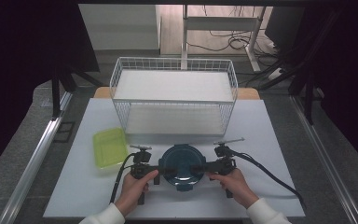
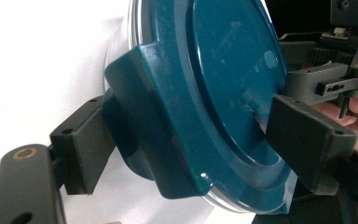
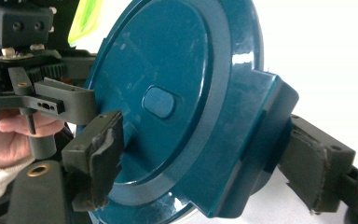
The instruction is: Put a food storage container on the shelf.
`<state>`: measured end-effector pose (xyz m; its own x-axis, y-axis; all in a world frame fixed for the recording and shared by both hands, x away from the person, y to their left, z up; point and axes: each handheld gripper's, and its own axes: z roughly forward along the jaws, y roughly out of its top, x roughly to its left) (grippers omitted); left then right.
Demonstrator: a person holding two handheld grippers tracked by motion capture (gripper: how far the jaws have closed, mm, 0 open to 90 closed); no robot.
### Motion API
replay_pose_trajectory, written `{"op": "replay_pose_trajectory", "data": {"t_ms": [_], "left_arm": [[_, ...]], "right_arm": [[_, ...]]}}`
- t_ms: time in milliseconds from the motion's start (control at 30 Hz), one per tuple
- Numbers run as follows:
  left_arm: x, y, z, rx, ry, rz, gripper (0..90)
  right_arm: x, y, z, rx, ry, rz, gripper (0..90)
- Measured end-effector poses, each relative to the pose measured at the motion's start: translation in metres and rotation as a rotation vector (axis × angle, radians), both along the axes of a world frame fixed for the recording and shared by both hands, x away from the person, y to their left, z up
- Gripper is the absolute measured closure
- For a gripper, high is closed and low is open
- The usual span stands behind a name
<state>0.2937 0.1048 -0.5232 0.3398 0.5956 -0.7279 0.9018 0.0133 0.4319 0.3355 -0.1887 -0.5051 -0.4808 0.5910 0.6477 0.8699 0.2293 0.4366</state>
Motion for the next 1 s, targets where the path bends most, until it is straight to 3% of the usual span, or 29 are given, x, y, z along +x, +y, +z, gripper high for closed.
{"op": "replay_pose_trajectory", "data": {"t_ms": [200, 400, 1000], "left_arm": [[-0.001, 0.003, 0.004, 0.003, -0.003, 0.015, 23.1], [-0.006, 0.003, 0.009, 0.009, -0.013, 0.032, 27.6], [-0.017, 0.000, 0.021, 0.038, -0.040, 0.052, 32.2]], "right_arm": [[-0.001, -0.003, 0.001, 0.016, 0.021, -0.038, 24.2], [-0.009, -0.006, 0.008, 0.020, 0.007, -0.069, 31.1], [-0.018, -0.007, 0.016, 0.011, -0.003, -0.088, 33.7]]}}
